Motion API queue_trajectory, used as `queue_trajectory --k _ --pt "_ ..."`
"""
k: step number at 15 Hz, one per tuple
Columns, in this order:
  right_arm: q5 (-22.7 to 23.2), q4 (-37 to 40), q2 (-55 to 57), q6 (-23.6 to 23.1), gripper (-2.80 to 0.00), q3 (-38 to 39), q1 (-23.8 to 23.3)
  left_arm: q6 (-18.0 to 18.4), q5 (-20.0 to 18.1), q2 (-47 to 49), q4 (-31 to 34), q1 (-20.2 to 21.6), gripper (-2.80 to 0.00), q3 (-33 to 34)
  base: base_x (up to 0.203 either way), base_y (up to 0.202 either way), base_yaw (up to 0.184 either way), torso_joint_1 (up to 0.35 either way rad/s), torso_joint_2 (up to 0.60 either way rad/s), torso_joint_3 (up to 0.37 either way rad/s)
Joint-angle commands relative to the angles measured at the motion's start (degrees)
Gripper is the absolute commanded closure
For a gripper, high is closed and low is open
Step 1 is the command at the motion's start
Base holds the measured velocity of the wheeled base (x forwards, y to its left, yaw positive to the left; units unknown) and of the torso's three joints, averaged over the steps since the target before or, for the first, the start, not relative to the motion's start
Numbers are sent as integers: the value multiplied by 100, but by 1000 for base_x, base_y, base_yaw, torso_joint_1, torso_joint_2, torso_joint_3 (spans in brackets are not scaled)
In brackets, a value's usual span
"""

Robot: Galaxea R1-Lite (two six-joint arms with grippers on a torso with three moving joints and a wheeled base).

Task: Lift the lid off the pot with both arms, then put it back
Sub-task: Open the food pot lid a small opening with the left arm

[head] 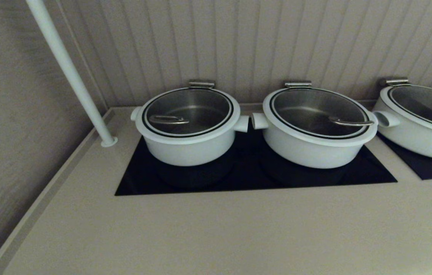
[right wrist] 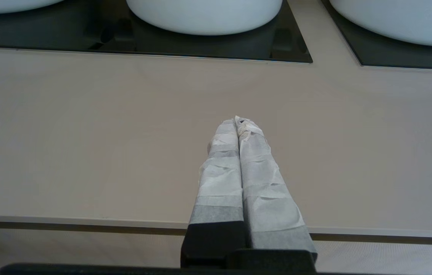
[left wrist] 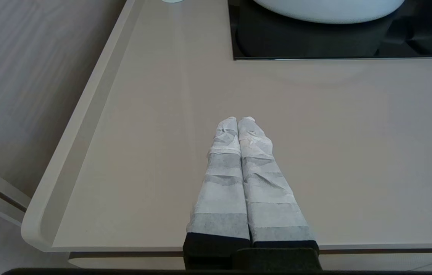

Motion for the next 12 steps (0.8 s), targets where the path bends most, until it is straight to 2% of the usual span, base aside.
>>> queue_trajectory --k 1,3,6,9,12 --pt "3 -7 6 17 0 0 1 0 2 1 11 2 0 -8 0 0 0 0 0 0" --pt "-6 -6 6 42 0 0 1 39 2 1 4 2 0 -6 0 0 0 0 0 0" --pt "11 -7 6 -9 0 0 1 528 -111 1 -120 2 0 5 0 0 0 0 0 0" --pt "12 -7 6 4 0 0 1 729 -272 -7 -365 2 0 9 0 0 0 0 0 0" --pt "3 2 6 14 0 0 1 718 -1023 -6 -349 2 0 -398 0 0 0 0 0 0"
